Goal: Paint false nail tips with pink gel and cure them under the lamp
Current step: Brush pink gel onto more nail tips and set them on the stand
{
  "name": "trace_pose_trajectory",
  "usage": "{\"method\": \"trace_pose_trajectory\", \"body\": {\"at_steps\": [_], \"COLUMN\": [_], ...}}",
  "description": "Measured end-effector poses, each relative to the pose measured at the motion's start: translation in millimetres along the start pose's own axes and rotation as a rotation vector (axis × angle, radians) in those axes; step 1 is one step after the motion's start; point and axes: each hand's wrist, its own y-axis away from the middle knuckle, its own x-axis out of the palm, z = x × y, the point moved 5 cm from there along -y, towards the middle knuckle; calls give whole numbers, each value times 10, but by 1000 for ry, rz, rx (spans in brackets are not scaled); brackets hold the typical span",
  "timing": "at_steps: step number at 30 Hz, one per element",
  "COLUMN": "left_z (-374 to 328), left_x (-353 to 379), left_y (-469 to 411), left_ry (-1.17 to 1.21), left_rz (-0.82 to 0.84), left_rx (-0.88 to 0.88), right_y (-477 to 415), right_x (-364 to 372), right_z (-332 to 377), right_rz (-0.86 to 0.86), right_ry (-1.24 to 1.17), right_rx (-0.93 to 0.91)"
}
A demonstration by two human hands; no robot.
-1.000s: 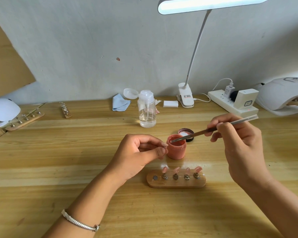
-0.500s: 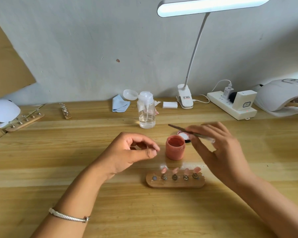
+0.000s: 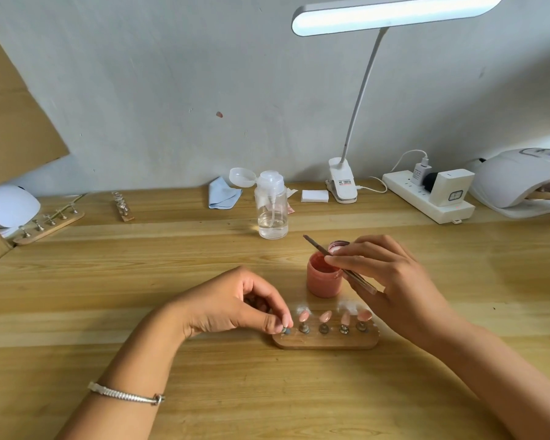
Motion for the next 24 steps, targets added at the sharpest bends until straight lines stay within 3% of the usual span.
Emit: {"method": "trace_pose_trajectory", "body": {"at_steps": [19,24], "left_z": [25,-12], "left_x": [0,43], "left_y": [-9,-23], "left_ry": [-90,-221], "left_rz": [-25,-43], "left_rx": [-65,-86], "right_y": [-8,-6], "right_x": [25,20], "right_z": [-16,-17], "right_rz": [84,81], "right_ry": [-23,-32], "right_rx": [-6,-11]}}
